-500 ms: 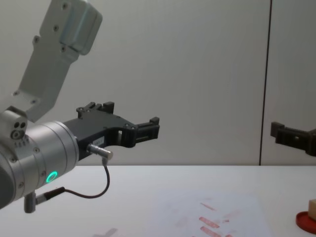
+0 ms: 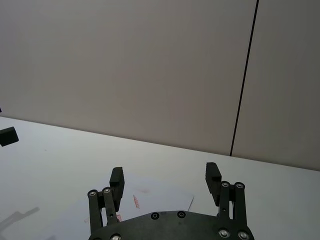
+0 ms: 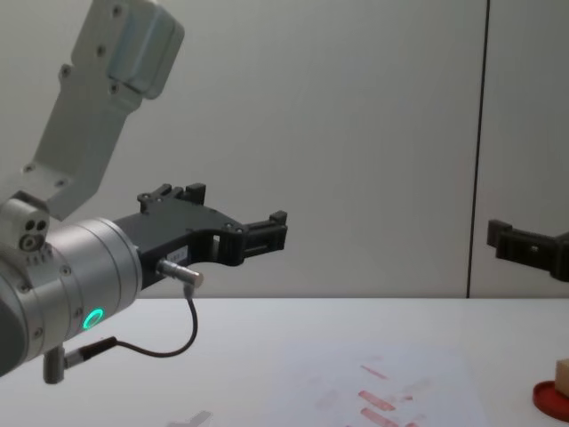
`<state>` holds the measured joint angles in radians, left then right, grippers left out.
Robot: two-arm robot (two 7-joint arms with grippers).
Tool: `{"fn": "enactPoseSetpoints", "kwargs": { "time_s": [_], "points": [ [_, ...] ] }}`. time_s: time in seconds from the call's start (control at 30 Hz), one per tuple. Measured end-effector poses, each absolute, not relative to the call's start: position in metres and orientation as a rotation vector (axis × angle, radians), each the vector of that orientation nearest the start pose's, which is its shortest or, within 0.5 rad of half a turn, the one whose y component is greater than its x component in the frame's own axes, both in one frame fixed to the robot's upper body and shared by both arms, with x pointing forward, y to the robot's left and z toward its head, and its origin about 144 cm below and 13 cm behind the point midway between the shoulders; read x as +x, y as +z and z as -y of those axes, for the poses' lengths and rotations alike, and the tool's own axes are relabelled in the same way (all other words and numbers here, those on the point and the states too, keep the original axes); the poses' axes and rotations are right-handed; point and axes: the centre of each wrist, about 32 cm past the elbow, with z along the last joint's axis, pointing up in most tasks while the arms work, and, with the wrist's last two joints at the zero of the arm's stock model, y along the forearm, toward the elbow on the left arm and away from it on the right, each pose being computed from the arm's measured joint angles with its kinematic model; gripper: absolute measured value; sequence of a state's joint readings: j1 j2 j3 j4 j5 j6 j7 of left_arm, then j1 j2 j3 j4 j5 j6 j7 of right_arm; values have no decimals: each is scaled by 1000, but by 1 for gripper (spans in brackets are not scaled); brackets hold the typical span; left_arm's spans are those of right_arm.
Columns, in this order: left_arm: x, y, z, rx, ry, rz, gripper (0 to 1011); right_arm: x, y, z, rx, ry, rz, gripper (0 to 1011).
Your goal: Use the one hand to pick up the stamp and affix it onto the A4 paper.
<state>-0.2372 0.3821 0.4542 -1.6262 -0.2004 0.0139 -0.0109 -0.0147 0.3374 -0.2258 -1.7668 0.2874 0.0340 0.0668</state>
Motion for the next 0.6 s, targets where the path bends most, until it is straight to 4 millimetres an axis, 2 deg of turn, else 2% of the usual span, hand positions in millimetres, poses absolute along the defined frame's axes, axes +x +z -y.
{"fn": "enactPoseSetpoints", "kwargs": {
  "time_s": [0.6],
  "points": [
    [492,1204,-198,61,1124,268,1002,443,1189,237,26,-1230,75,1001]
  ]
}}
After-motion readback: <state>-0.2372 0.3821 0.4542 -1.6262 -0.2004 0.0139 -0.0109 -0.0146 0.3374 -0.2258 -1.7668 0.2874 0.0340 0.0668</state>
